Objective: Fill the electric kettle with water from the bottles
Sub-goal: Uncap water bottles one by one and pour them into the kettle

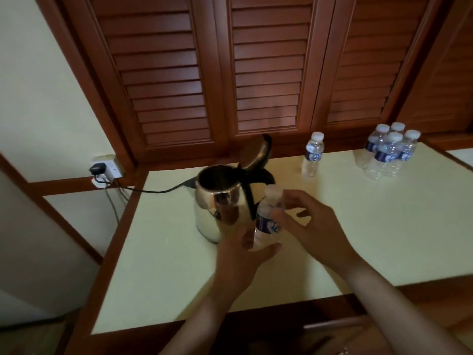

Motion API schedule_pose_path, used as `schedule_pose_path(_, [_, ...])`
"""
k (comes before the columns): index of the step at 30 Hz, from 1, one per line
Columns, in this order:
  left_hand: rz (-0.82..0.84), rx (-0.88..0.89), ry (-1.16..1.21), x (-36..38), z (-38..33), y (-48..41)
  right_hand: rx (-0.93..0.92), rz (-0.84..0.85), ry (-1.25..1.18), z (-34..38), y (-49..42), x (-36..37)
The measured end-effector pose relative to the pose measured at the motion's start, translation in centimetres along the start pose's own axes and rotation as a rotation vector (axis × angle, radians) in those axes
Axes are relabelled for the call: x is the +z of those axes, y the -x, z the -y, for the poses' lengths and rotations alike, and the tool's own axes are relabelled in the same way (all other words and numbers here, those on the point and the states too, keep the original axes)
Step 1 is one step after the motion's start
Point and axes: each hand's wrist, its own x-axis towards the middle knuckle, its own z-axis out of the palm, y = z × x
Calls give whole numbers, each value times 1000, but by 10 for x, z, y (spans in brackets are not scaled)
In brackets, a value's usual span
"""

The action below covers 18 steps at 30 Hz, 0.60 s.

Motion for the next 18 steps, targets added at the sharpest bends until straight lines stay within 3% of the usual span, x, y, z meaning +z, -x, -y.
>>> schedule_pose_path(5, [-90, 15, -125, -57, 26, 20, -34, -53, 128, 50, -7, 31])
schedule_pose_path(11, [-234, 89, -189, -96, 32, 37, -72, 50, 628, 91, -19, 64])
schedule_pose_path(14, [-245, 98, -200, -109, 35, 38, -148, 152, 619, 105, -26, 77])
schedule_pose_path(18, [-221, 48, -107, -121, 36, 39, -271, 381, 436, 115, -36, 84])
